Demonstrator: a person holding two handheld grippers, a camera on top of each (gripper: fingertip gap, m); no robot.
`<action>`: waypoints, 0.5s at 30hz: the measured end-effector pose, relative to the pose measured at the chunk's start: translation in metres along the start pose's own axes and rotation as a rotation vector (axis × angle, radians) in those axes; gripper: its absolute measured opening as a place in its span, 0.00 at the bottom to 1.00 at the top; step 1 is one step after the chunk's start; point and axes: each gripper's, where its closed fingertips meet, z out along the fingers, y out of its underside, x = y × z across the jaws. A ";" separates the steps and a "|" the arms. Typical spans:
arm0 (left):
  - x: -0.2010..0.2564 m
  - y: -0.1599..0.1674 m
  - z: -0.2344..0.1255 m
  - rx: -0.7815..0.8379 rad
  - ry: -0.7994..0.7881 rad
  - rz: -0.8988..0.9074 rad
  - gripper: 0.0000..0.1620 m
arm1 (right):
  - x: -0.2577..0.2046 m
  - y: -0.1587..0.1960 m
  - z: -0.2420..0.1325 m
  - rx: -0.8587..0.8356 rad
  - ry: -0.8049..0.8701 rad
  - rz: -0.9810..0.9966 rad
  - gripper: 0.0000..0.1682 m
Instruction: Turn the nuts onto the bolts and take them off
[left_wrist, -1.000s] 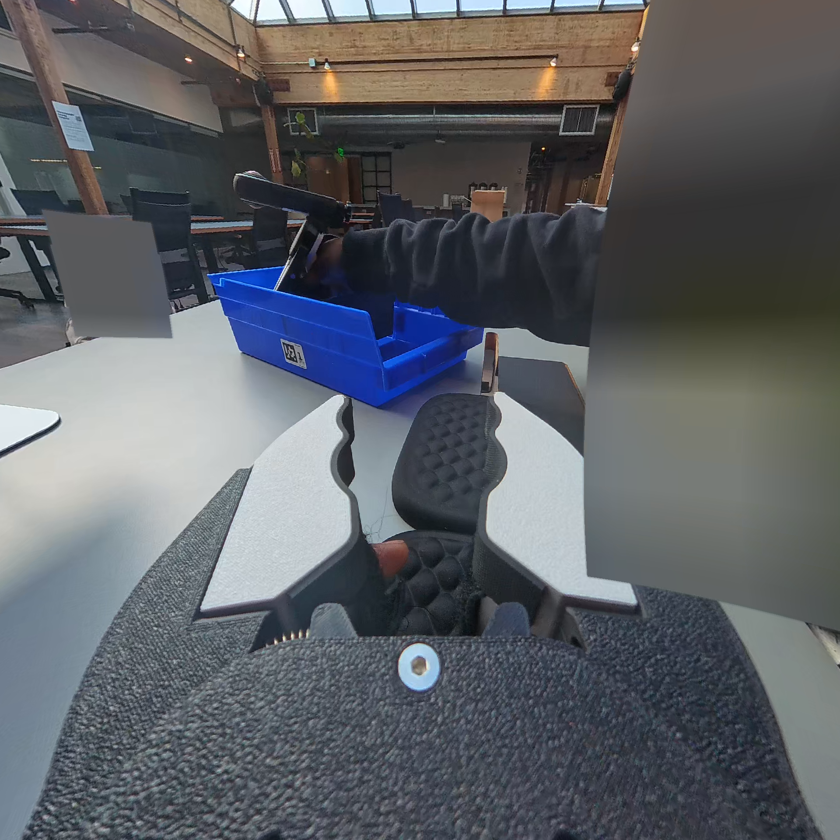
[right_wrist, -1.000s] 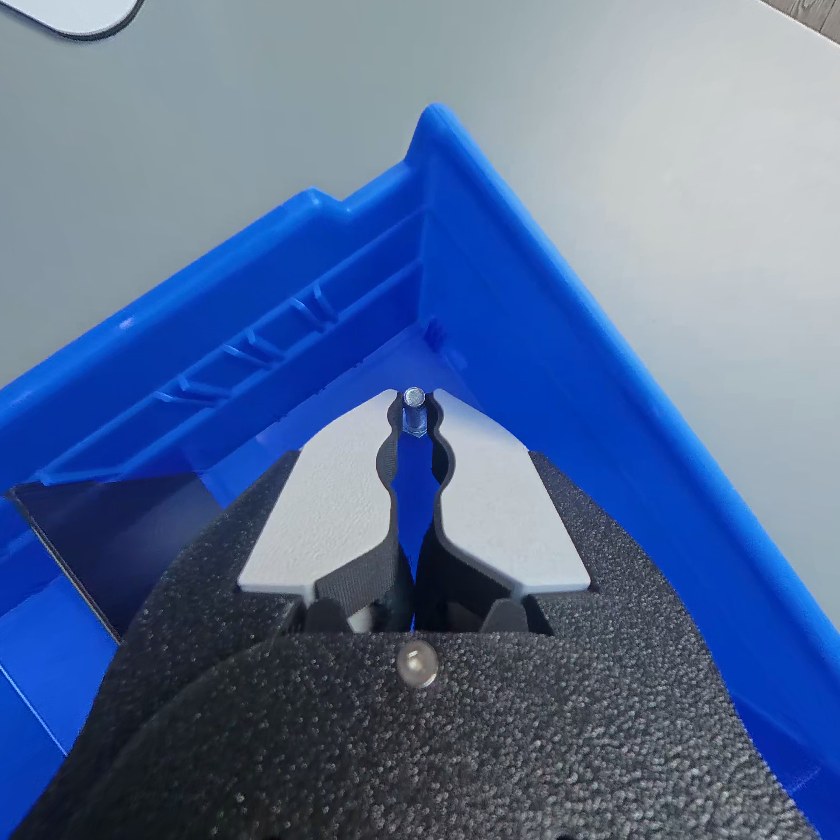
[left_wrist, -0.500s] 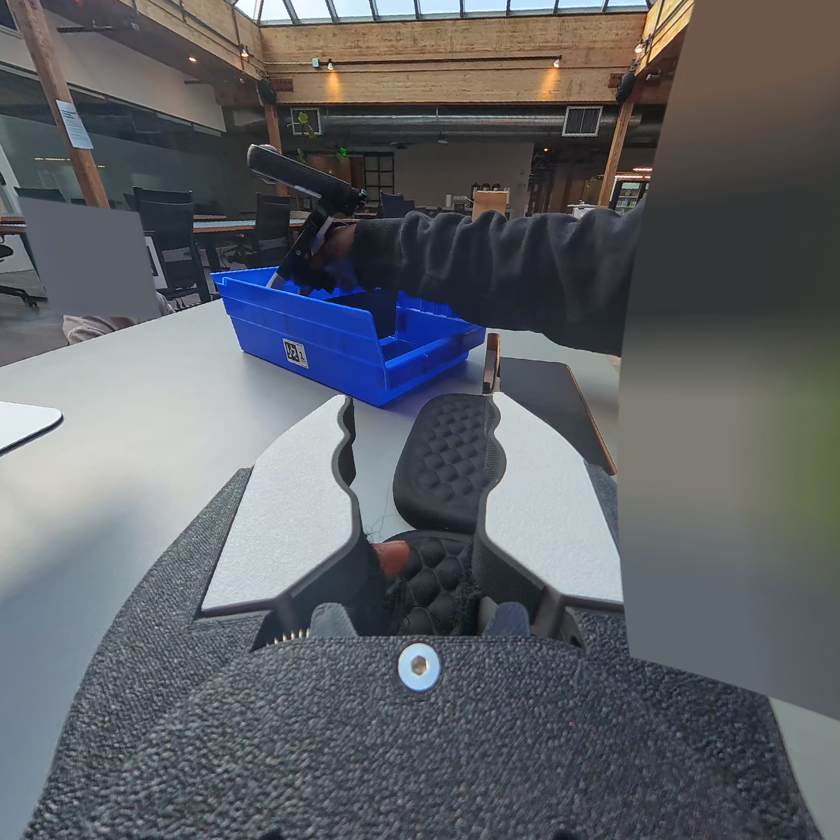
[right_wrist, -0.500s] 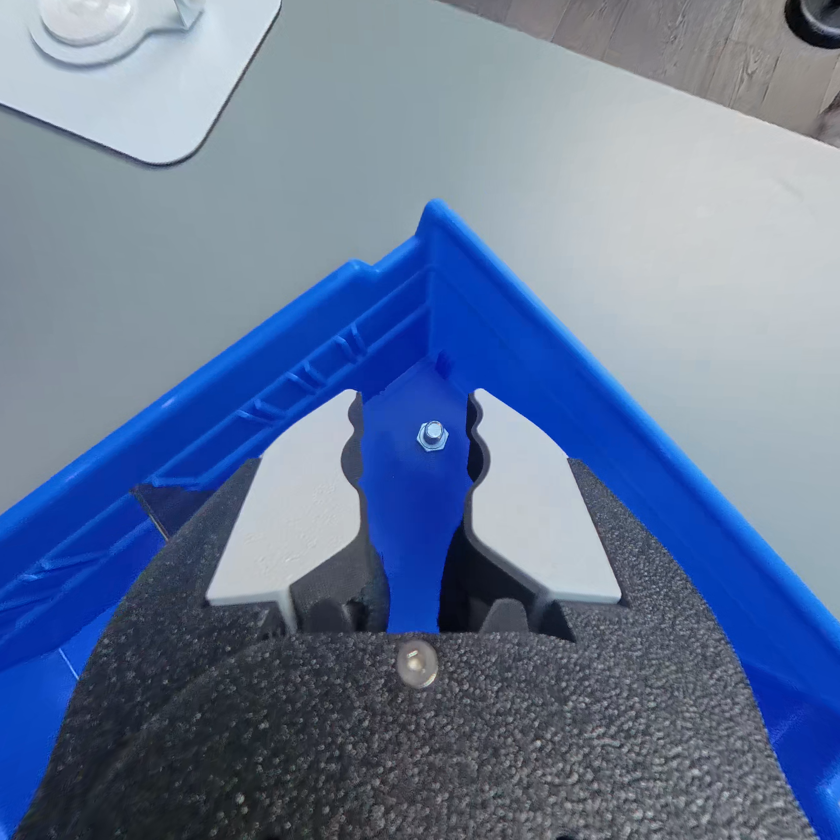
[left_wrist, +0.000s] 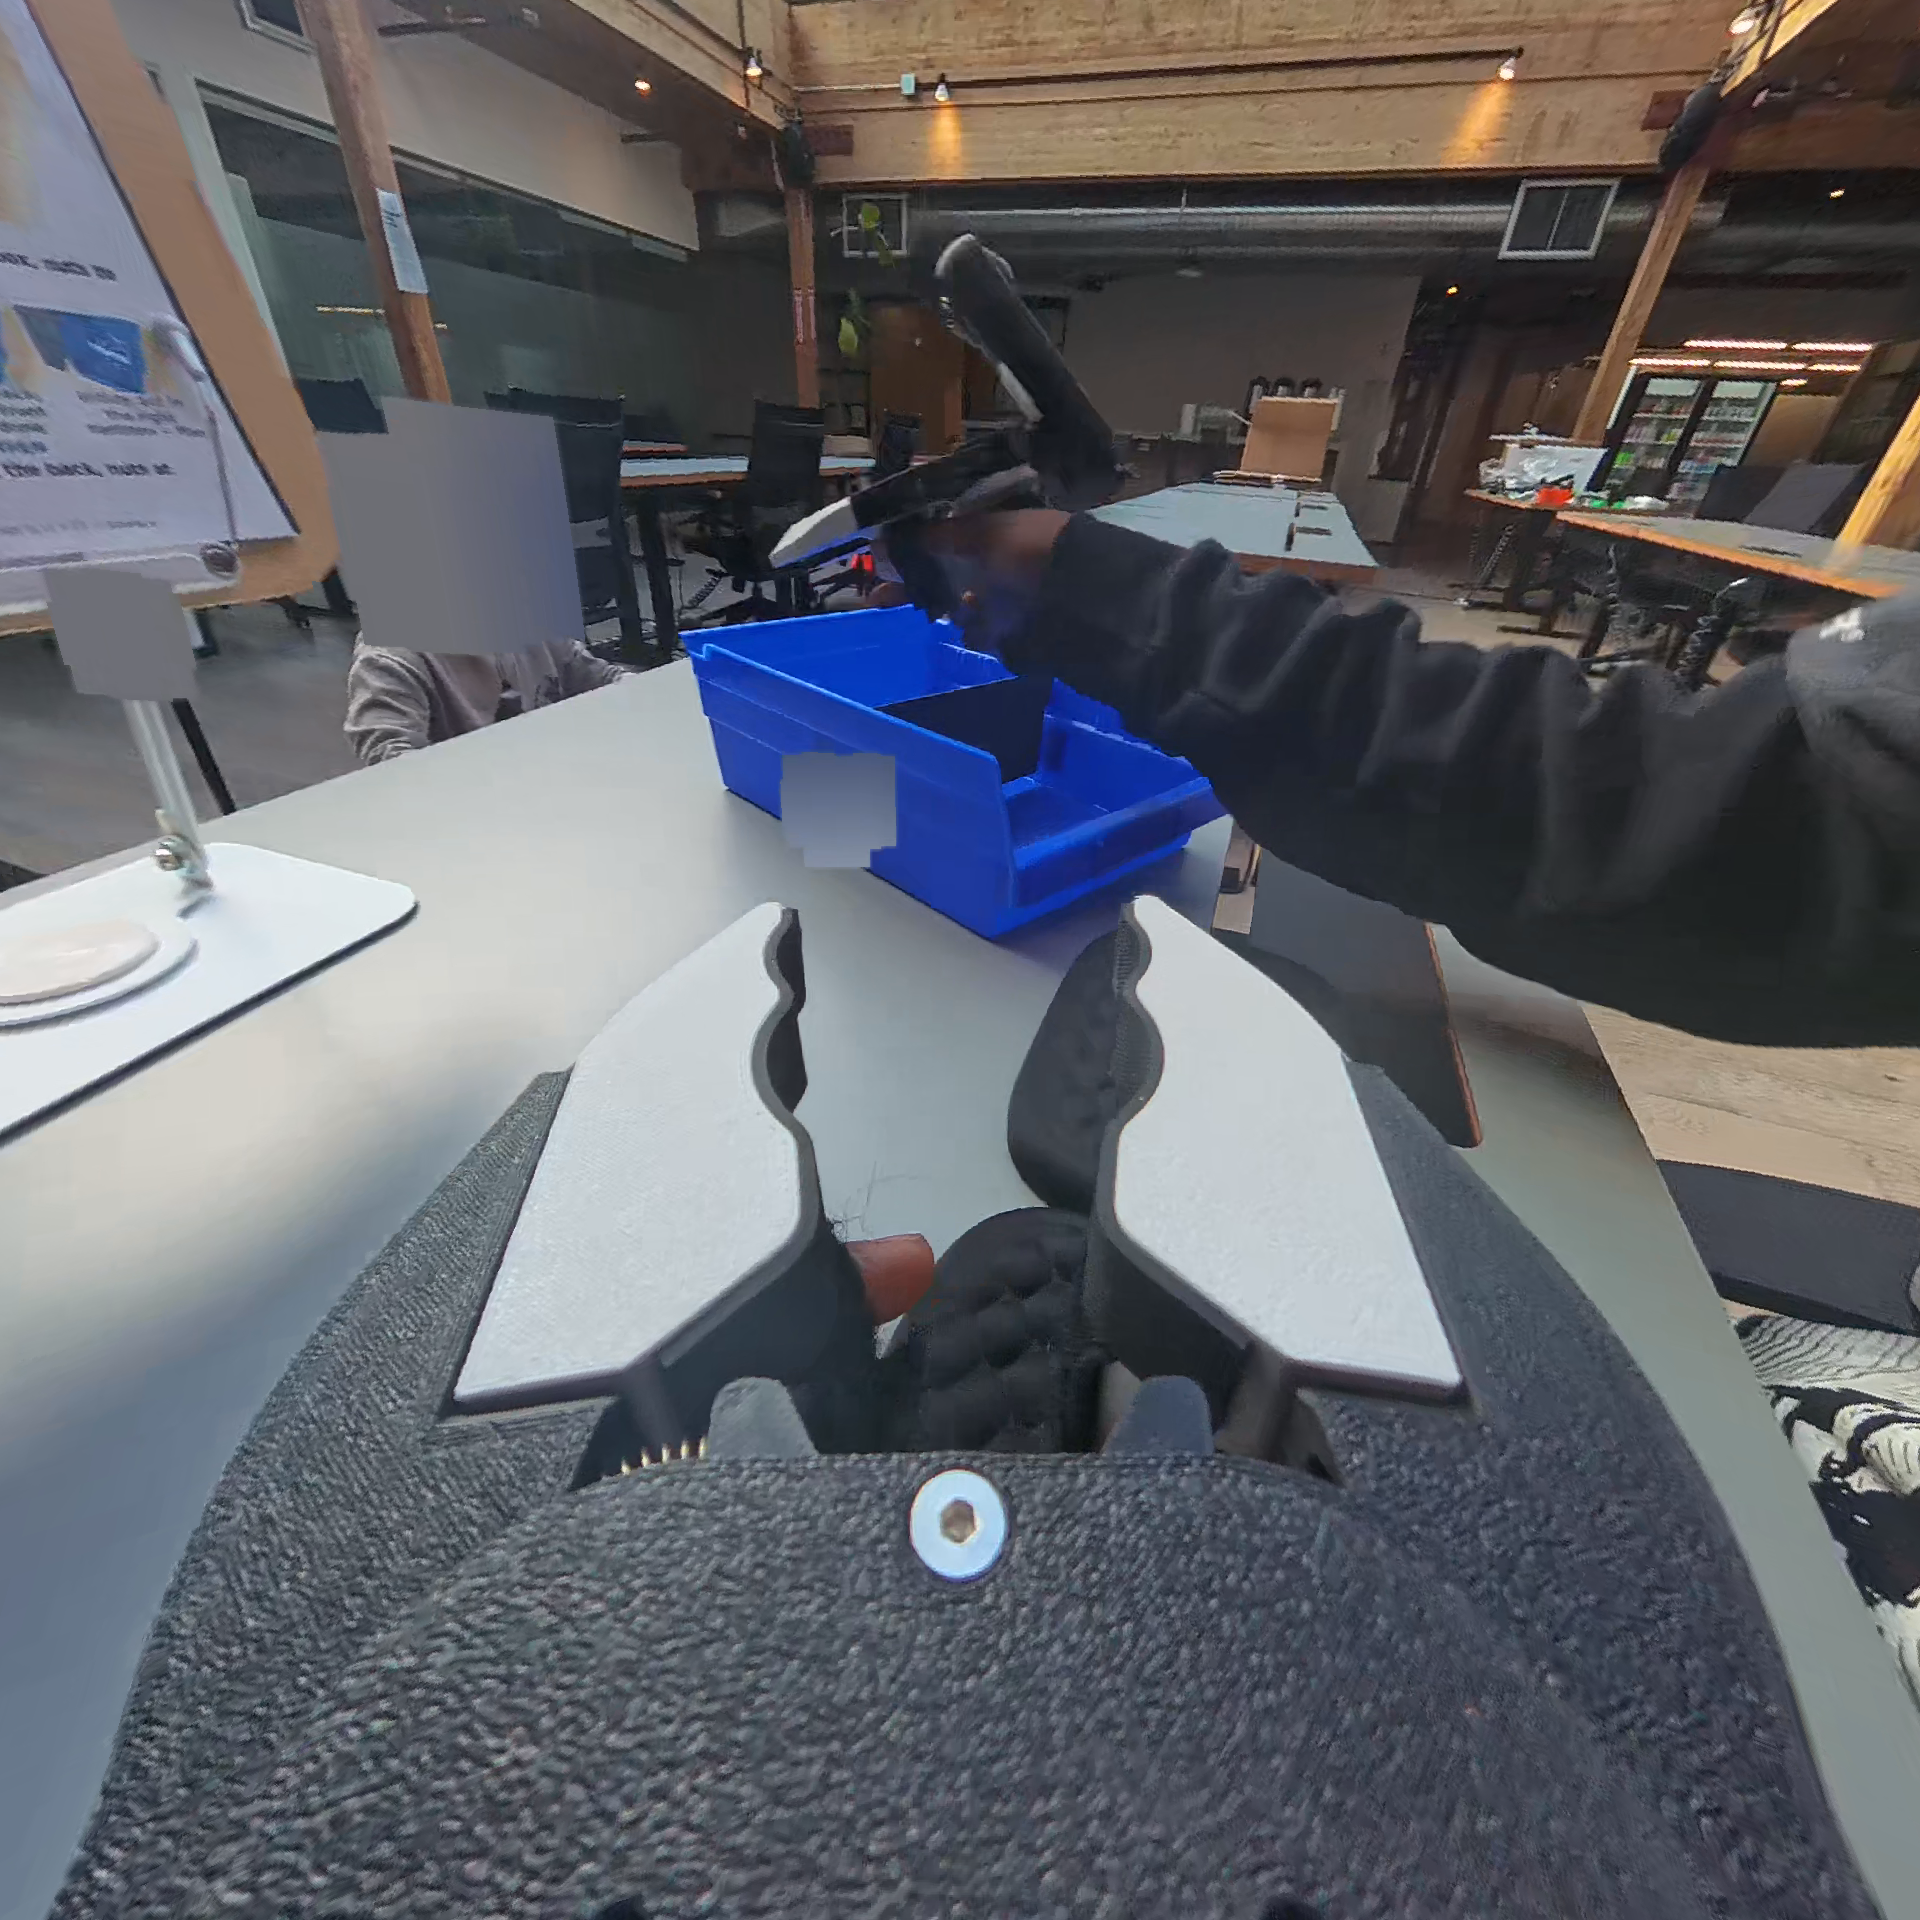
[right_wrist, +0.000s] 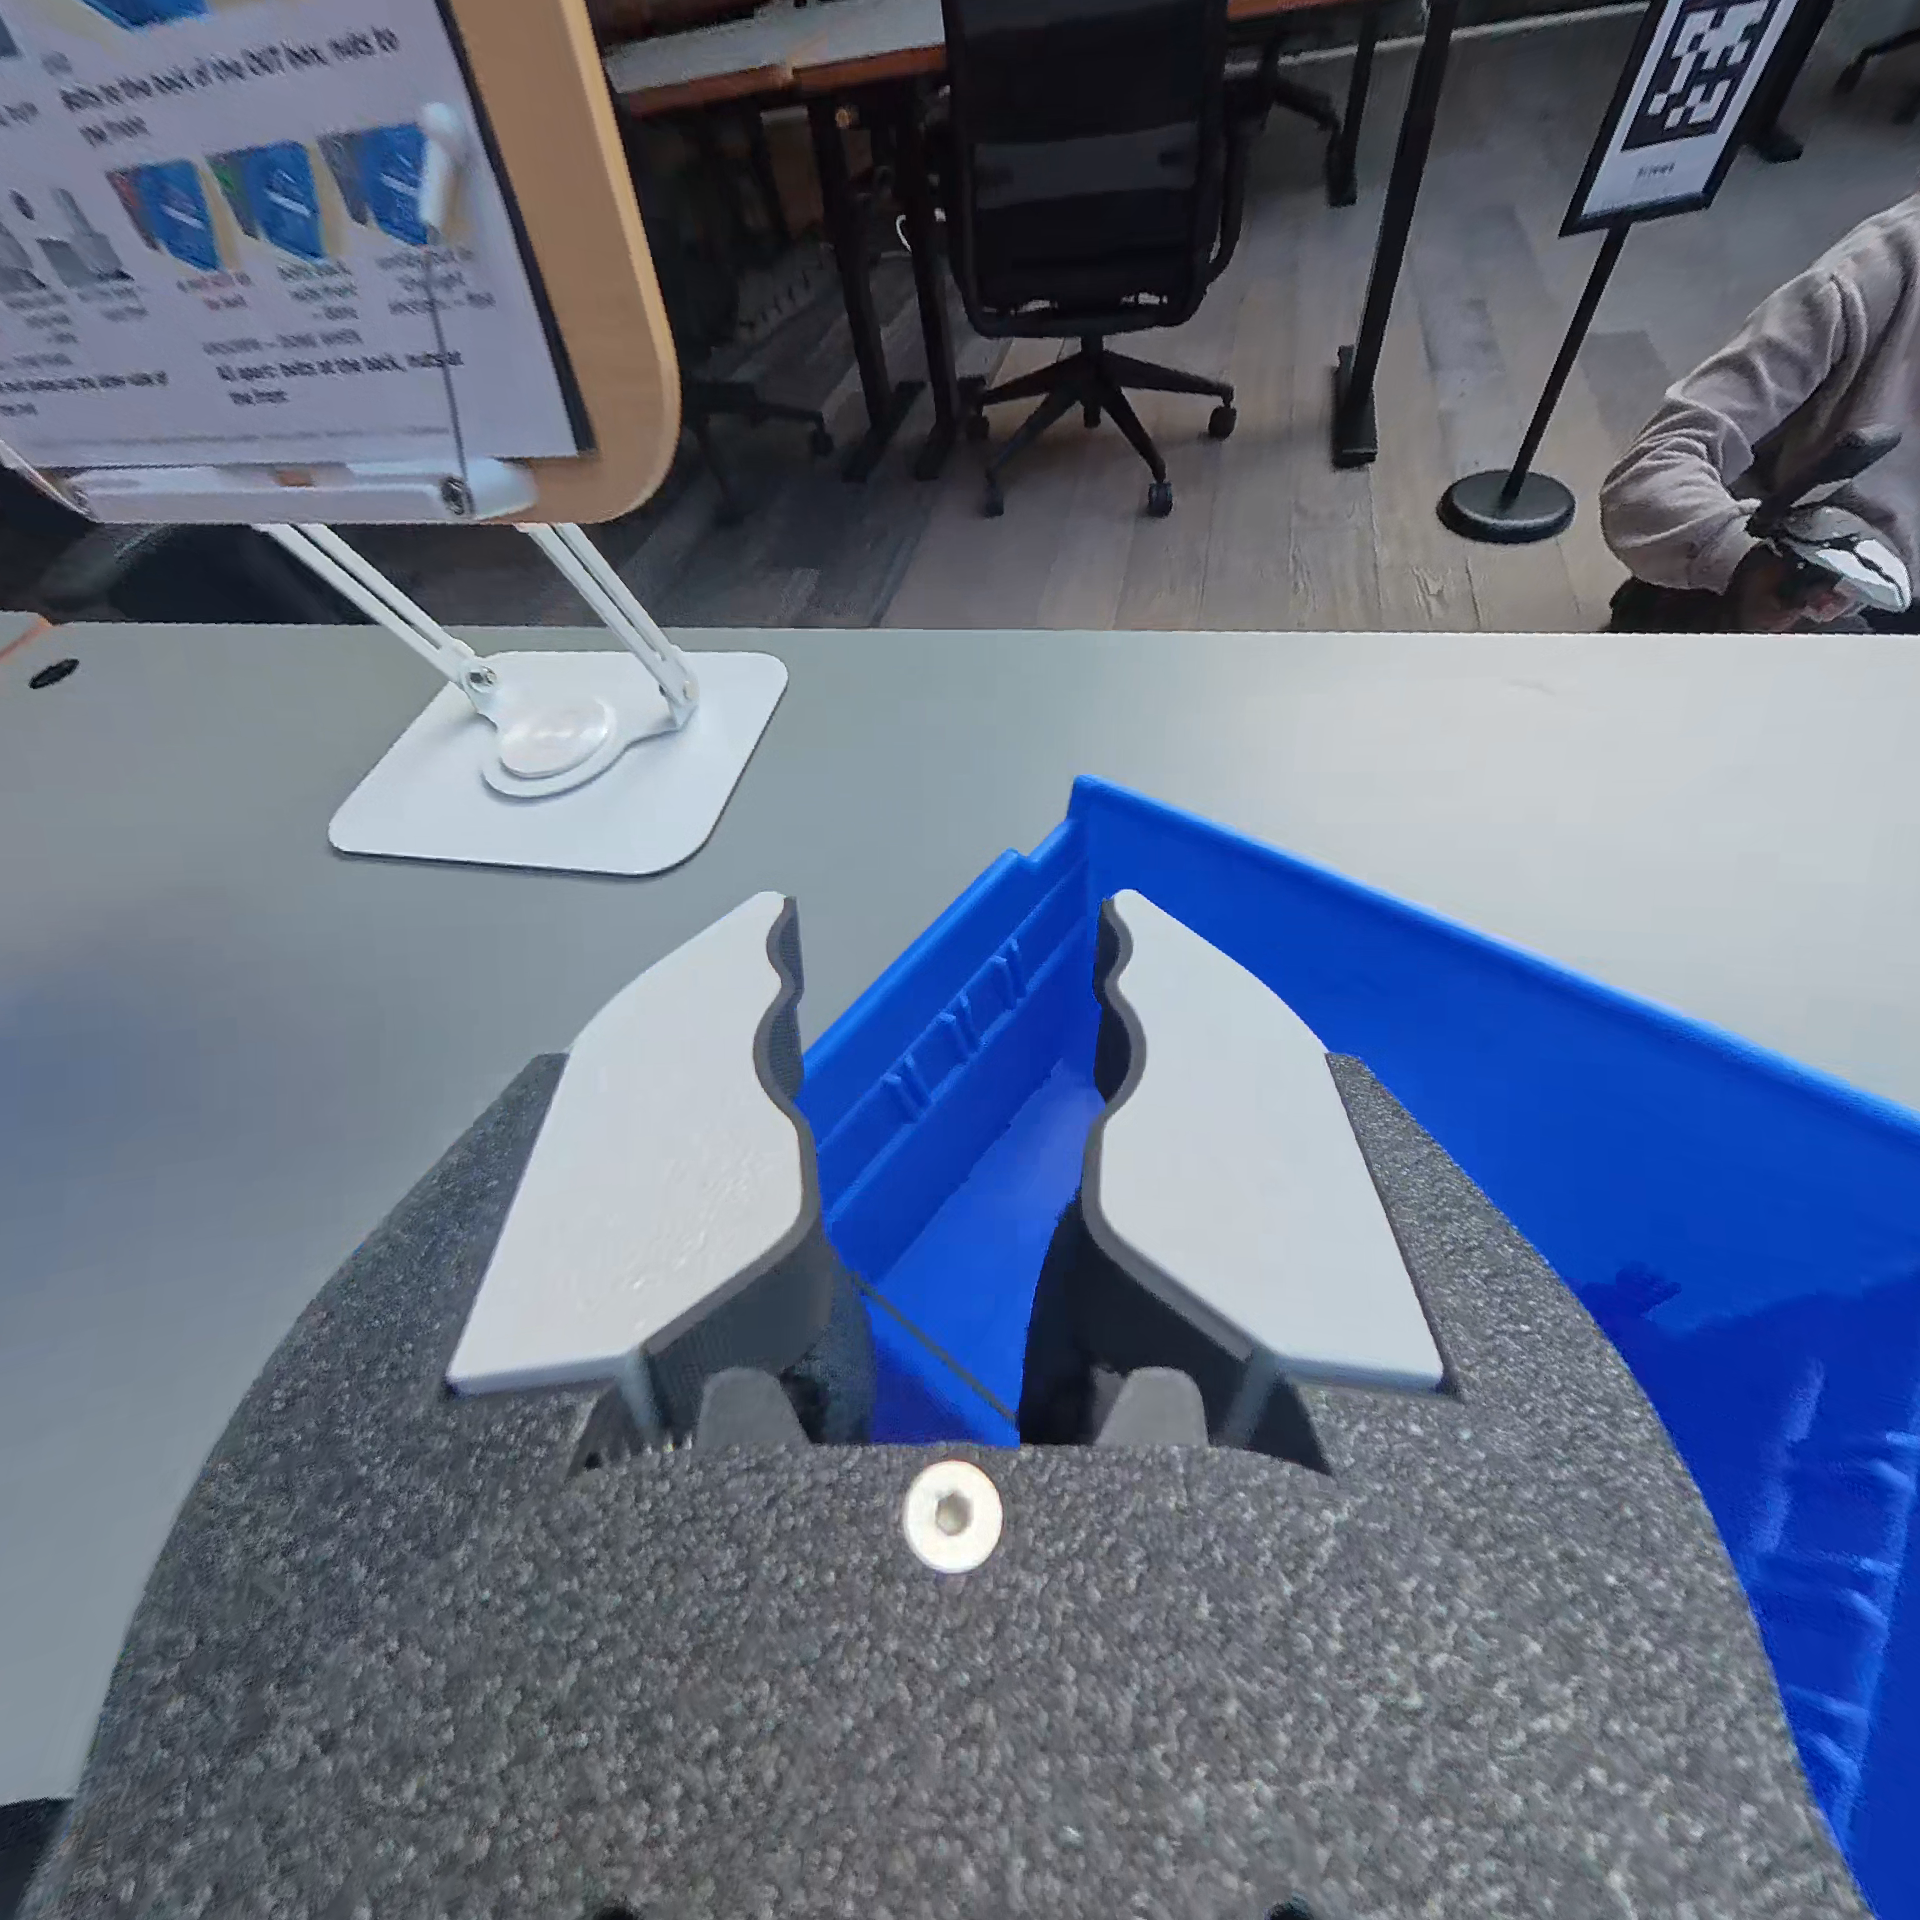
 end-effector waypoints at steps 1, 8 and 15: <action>-0.006 -0.009 -0.010 -0.020 -0.036 0.001 0.36 | -0.008 -0.001 -0.010 0.025 -0.001 -0.001 0.32; -0.101 -0.055 -0.147 -0.261 -0.509 0.028 0.35 | -0.060 0.002 -0.068 0.205 -0.089 -0.082 0.33; -0.173 0.019 -0.283 -0.815 -0.805 -0.231 0.34 | -0.073 0.006 -0.084 0.232 -0.141 -0.124 0.31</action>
